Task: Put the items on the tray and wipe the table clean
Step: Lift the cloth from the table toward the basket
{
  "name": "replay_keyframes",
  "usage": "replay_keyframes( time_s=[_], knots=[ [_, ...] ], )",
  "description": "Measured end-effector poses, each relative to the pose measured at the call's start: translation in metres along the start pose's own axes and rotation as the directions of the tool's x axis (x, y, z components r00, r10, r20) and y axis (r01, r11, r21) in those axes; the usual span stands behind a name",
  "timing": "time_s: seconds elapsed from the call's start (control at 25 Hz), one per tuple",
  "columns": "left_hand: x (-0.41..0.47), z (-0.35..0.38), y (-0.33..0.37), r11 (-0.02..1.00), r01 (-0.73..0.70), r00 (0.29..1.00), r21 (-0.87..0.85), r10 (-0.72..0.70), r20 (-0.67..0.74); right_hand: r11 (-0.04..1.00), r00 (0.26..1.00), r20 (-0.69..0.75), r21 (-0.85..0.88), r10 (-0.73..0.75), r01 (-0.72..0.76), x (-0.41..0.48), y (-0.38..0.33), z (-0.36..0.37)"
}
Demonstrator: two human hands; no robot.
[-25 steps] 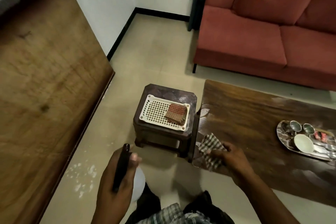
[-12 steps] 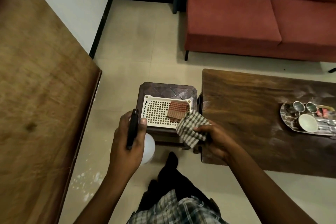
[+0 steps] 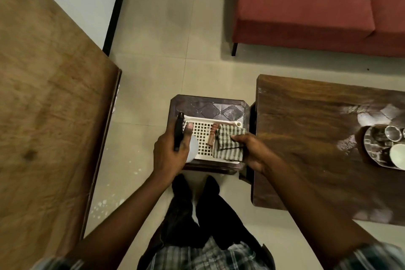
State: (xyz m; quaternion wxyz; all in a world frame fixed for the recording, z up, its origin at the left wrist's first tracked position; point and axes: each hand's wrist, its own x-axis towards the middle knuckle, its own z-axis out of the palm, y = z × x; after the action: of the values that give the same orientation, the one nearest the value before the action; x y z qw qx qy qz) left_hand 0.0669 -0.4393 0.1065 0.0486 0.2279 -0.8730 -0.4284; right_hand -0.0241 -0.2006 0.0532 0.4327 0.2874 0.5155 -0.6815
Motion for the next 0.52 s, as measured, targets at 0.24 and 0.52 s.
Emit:
replay_keyframes(
  time_s=[0.24,0.52],
  knots=[
    [0.045,0.05,-0.04,0.997,0.071,0.997,0.027,-0.071,0.002,0.964,0.989,-0.133,-0.265,-0.065,0.028,0.074,0.006,0.012],
    [0.058,0.083,-0.078,0.997,0.046,0.99,0.068,-0.054,0.128,0.909,0.953,-0.253,-0.414,-0.168,0.05,0.119,0.025,0.012]
  ],
)
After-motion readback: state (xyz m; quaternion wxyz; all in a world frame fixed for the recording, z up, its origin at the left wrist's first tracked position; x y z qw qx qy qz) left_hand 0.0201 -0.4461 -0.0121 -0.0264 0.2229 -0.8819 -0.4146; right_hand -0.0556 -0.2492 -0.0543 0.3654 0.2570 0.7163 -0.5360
